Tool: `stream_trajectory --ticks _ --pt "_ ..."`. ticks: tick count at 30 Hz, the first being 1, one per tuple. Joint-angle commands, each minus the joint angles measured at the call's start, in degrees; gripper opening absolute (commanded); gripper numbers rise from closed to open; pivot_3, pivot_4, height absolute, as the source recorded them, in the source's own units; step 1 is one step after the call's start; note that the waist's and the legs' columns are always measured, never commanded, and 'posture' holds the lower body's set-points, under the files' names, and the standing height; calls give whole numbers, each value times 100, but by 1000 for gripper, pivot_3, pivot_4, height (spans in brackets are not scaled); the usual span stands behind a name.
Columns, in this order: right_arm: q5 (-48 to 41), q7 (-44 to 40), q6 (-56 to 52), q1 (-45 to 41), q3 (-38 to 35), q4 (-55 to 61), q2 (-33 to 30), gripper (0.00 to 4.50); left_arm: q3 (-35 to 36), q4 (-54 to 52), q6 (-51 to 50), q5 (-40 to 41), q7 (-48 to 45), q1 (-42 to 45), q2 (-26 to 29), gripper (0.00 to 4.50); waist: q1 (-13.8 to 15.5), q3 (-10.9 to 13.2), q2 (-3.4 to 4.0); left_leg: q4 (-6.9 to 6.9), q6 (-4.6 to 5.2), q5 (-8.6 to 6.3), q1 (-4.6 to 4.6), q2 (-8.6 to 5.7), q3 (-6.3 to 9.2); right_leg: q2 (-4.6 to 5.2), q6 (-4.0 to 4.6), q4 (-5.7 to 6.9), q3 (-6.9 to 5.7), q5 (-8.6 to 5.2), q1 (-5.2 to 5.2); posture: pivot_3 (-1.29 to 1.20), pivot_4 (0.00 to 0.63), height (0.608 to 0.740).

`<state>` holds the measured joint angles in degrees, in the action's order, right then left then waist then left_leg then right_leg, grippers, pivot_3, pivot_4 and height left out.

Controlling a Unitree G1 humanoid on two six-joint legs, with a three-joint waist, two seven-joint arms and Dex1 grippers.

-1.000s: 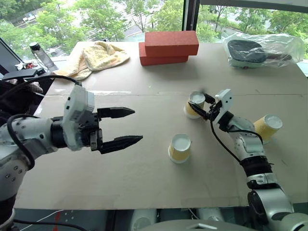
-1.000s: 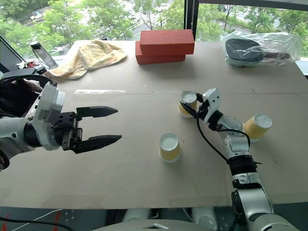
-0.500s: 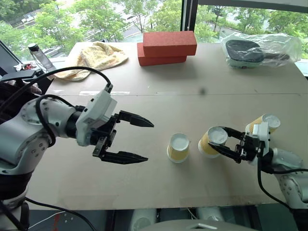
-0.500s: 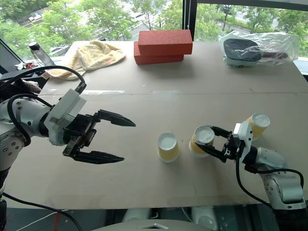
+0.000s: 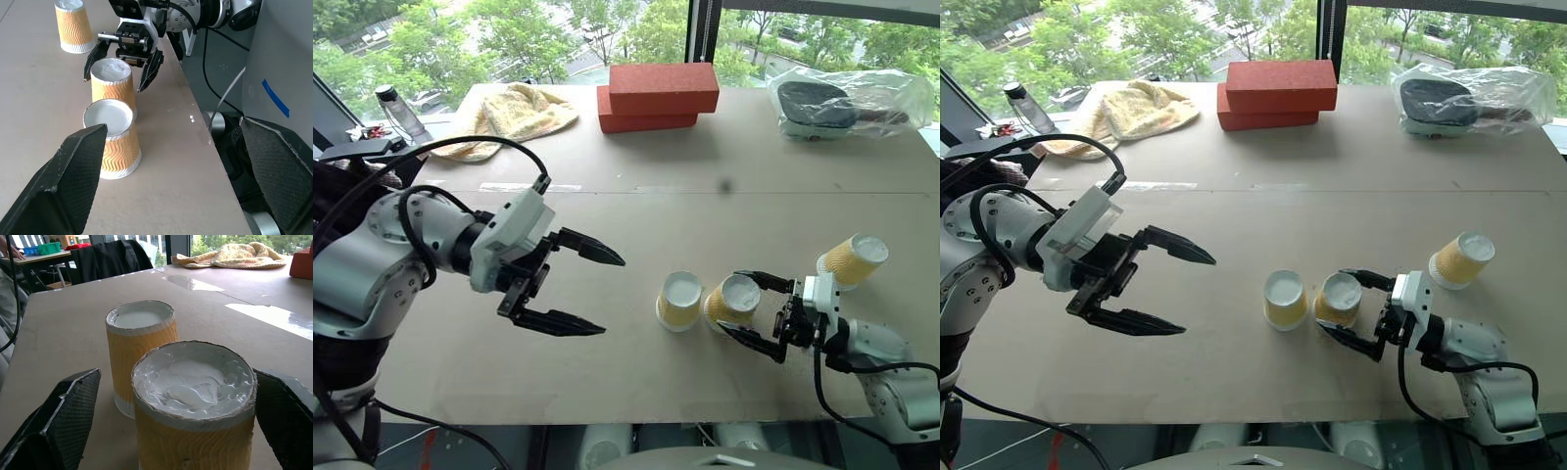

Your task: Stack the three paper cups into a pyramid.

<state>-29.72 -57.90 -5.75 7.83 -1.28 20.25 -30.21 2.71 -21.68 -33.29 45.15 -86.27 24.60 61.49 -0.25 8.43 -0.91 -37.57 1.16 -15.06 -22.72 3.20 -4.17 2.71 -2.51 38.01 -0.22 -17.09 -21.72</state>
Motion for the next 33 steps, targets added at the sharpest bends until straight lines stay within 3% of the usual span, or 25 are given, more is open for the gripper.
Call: stream_trajectory --ticks 1,6,9,17,33 --pt "-224 250 8 82 -481 490 -99 4443 39 58 92 26 -170 194 -48 4500 1 0 0 0 0 0 0 0 0 0 0 0 0 0 0 0 150 730" --pt "-412 385 135 537 -1003 994 -167 4443 -114 347 51 17 -319 590 -218 4500 69 0 -3 -1 0 0 -3 0 4 -1 -1 0 -5 0 1 0 150 730" --pt "-393 882 229 594 -1419 1087 32 4443 -233 545 26 -68 -370 804 -332 4500 93 -1 -3 -3 0 0 -2 0 3 -2 -1 0 -3 0 1 0 150 730" --pt "-41 2276 327 606 -2895 368 317 4443 -501 1147 -407 -362 705 1683 -1304 4500 114 -1 -5 -37 1 0 -13 -7 13 0 -1 7 -7 0 12 0 150 730" --pt "31 2560 -215 45 -2640 -848 322 4443 -637 1172 -700 -660 1152 1702 -1410 4500 21 0 -1 -41 1 -1 -6 -3 8 -3 -1 21 6 0 9 0 150 730"
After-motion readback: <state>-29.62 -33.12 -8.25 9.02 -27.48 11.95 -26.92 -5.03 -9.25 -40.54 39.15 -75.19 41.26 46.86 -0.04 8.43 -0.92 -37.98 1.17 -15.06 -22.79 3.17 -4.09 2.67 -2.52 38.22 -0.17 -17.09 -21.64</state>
